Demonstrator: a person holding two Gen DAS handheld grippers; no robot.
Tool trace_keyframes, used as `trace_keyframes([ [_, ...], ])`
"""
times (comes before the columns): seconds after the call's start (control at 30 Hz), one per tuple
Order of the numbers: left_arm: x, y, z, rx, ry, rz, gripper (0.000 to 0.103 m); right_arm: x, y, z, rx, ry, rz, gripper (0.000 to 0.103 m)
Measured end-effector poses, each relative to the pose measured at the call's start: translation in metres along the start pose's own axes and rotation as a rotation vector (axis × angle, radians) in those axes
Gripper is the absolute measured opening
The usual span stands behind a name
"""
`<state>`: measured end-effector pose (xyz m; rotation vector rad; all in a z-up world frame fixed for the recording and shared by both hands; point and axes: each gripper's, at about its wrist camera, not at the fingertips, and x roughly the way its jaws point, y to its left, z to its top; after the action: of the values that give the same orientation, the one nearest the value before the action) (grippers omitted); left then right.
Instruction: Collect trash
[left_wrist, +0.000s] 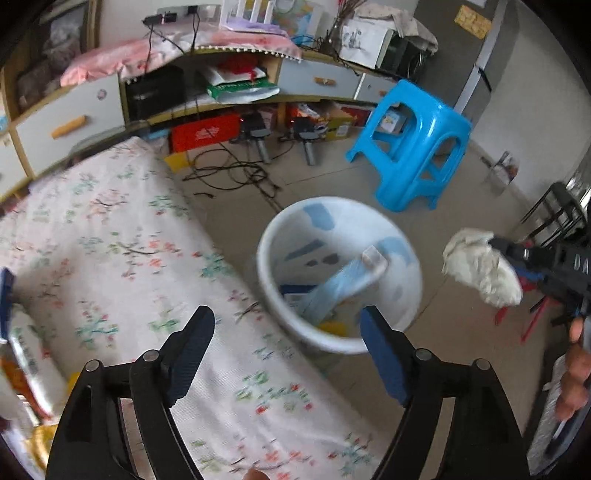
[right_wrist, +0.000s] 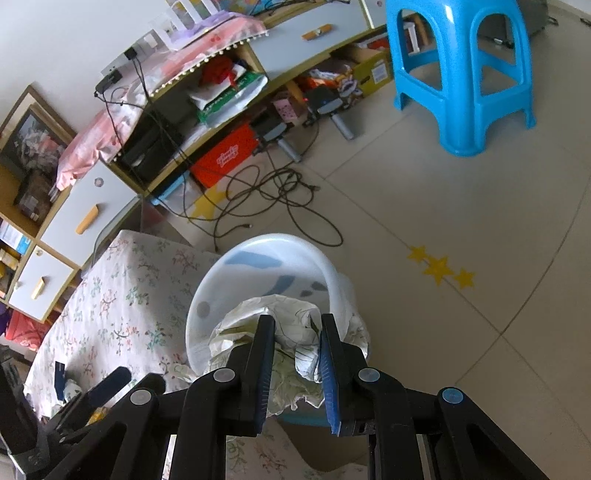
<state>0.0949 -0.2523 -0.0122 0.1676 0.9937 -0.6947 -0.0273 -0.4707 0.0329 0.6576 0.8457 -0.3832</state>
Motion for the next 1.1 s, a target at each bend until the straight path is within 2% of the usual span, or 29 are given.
trace_keyframes([
  [0.17, -0.021, 0.008, -0.018, 0.046, -0.027, 0.093, 0.091, 0.005, 0.007, -0.001, -0.005, 0.002, -0.006, 0.022],
  [0.4, -0.055, 0.030, -0.041, 0.051, -0.041, 0.146, 0.101, 0.015, 0.016, -0.001, -0.002, -0.008, -0.005, 0.022],
  [0.5, -0.071, 0.044, -0.050, 0.022, -0.054, 0.163, 0.103, 0.020, 0.021, -0.001, 0.002, -0.021, 0.011, 0.029],
  [0.53, -0.077, 0.050, -0.054, 0.007, -0.061, 0.168, 0.103, 0.022, 0.022, -0.001, 0.011, -0.025, 0.019, 0.046],
  [0.6, -0.087, 0.062, -0.060, -0.019, -0.075, 0.184, 0.103, 0.023, 0.022, -0.001, 0.035, -0.034, 0.013, 0.064],
  [0.67, -0.098, 0.074, -0.067, -0.044, -0.108, 0.212, 0.103, 0.023, 0.023, -0.002, 0.042, -0.035, 0.006, 0.065],
  [0.77, -0.106, 0.086, -0.071, -0.055, -0.100, 0.254, 0.103, 0.021, 0.029, -0.003, 0.034, -0.031, 0.002, 0.065],
  [1.1, -0.124, 0.139, -0.088, -0.192, -0.060, 0.275, 0.103, 0.003, 0.072, -0.024, -0.133, -0.034, -0.023, 0.076],
])
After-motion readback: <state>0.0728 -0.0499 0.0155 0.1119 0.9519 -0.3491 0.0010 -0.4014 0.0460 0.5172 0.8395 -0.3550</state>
